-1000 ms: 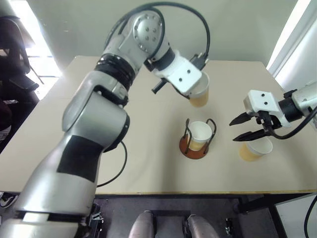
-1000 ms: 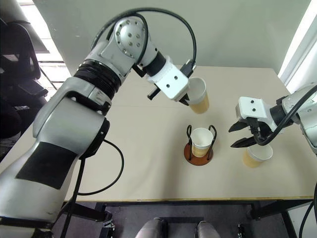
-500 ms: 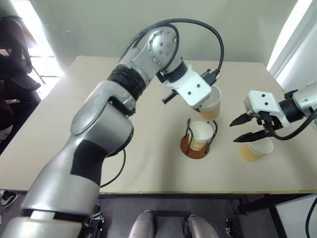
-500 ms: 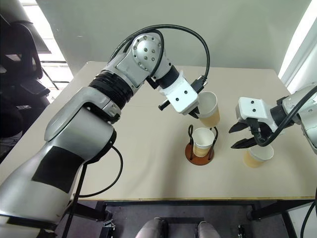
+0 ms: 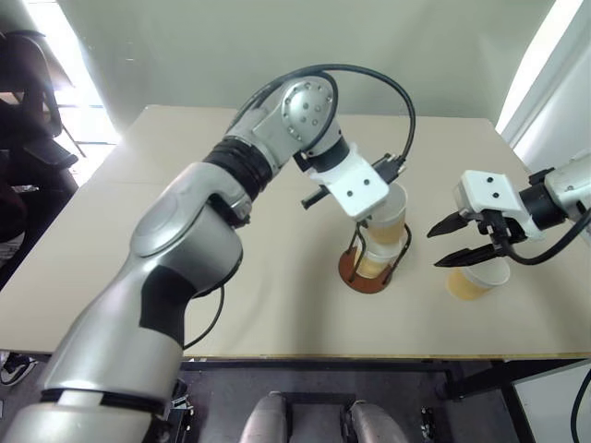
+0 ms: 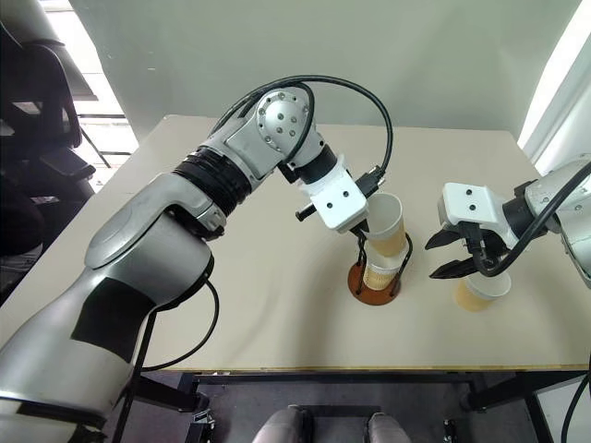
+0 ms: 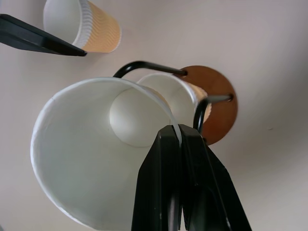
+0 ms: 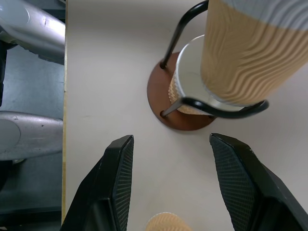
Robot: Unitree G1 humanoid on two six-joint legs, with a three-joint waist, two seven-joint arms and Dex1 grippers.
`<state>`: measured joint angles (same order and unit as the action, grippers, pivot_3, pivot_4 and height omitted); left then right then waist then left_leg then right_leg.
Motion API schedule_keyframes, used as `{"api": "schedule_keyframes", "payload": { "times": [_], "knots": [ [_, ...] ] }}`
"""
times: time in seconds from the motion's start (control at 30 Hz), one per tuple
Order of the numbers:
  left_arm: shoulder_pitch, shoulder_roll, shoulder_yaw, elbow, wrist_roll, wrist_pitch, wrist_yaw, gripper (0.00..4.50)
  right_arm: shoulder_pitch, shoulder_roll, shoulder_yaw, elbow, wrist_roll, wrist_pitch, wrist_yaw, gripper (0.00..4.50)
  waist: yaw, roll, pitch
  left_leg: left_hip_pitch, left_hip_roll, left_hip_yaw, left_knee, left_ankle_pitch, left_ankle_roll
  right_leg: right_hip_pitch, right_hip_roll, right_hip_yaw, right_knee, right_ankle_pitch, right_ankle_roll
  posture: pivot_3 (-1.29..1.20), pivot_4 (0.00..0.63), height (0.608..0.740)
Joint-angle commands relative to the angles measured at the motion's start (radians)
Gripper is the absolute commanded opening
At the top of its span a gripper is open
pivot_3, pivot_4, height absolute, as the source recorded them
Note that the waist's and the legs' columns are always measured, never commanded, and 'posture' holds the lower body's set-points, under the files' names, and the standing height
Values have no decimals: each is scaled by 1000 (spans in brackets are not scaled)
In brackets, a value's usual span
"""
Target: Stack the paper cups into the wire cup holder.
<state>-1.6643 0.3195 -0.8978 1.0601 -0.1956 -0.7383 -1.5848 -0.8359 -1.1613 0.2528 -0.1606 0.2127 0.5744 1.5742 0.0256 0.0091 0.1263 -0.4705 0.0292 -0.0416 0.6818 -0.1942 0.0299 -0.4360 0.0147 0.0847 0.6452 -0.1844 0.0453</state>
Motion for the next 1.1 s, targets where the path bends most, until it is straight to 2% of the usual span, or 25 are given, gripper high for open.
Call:
{"api": "schedule_keyframes", "payload": {
  "times": [0.03,0.37,0.67,0.77,1.0,1.1],
  "knots": [
    [-13,7,7,-29,-26,0,-30,9,-9,-23,-49,-21,10,5,0,2547,0,0,0,0,0,0,0,0,0,0,0,0,0,0,0,0,150,740],
    [-18,22,-8,-14,26,-34,-30,9,-24,-9,-46,-19,13,17,-8,2547,0,0,0,0,0,0,0,0,0,0,0,0,-1,0,0,0,150,740],
    [-11,26,-17,-28,6,7,-30,9,-34,1,-42,-16,11,22,-9,2547,0,0,0,0,0,0,0,0,0,0,0,0,-1,0,0,0,150,740],
    [-10,32,-31,-45,-18,25,-30,575,-34,1,-42,-14,9,20,-9,2547,0,0,0,0,0,0,0,0,0,0,0,0,-1,0,0,0,150,740],
    [-12,43,-56,-71,-60,38,-30,3052,-31,-2,-44,-11,8,17,-9,2547,0,0,0,0,0,0,-1,0,0,0,0,0,-1,0,0,0,150,740],
    [-12,36,-26,-69,-84,61,-30,4055,-33,-1,-43,-8,5,17,-12,2547,0,0,0,0,0,0,-1,0,0,0,0,0,-1,0,0,0,150,740]
  ]
}}
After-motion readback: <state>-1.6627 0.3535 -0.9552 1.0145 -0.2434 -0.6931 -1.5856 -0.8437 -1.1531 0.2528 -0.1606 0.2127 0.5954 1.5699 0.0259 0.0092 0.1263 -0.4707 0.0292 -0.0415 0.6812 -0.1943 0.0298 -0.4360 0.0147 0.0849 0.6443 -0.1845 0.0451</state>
